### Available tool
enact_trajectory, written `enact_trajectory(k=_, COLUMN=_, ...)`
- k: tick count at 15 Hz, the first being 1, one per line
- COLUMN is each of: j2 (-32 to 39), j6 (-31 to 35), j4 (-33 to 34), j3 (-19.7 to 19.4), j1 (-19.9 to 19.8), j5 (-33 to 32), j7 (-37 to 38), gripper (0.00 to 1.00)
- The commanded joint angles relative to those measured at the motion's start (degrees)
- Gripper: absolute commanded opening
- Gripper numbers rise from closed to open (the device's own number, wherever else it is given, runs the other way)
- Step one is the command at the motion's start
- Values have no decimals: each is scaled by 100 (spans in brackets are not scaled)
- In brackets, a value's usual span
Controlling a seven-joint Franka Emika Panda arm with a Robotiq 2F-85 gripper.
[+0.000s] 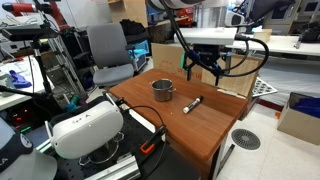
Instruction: Place the black marker inside the silver pot
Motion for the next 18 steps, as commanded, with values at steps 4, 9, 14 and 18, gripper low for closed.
enact_trajectory(k=4, j2=895, j6=-642, j4=880, j3=451, j1=-388, j5=100, j7=-32, gripper=100)
enact_trajectory(k=9, j2=1145, j6=-855, j4=1204, j3=598, j1=-553, j5=320, j7=115, gripper=100)
enact_trajectory(k=14, j2=1667, j6=-747, j4=1362, j3=656, j1=-467, j5=211, j7=512, gripper=100)
enact_trajectory(k=18, j2=1955, j6=-785, j4=1546, j3=715, j1=-565, j5=303, j7=627, gripper=100)
